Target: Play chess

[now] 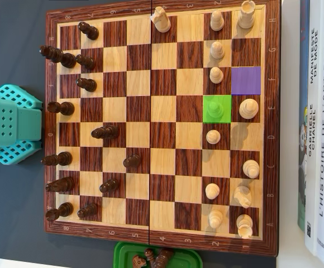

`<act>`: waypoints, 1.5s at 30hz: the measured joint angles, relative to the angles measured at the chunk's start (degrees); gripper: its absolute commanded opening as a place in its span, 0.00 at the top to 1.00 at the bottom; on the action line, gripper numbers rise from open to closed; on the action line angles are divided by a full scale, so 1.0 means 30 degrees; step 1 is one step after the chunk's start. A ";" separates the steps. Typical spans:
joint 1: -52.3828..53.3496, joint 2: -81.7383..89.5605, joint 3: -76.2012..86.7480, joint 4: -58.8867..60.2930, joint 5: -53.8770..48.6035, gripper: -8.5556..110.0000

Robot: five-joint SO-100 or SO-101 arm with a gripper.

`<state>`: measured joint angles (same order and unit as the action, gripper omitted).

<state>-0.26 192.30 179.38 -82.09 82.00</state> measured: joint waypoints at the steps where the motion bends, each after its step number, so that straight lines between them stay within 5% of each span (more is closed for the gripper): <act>1: 0.0000 0.0000 0.0000 -0.0527 0.0000 0.79; 19: 0.0117 0.0000 0.0146 -0.6914 0.0000 0.79; 45: 0.0146 0.0000 0.0146 -0.7031 0.0000 0.79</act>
<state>0.18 192.30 179.82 -103.18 82.00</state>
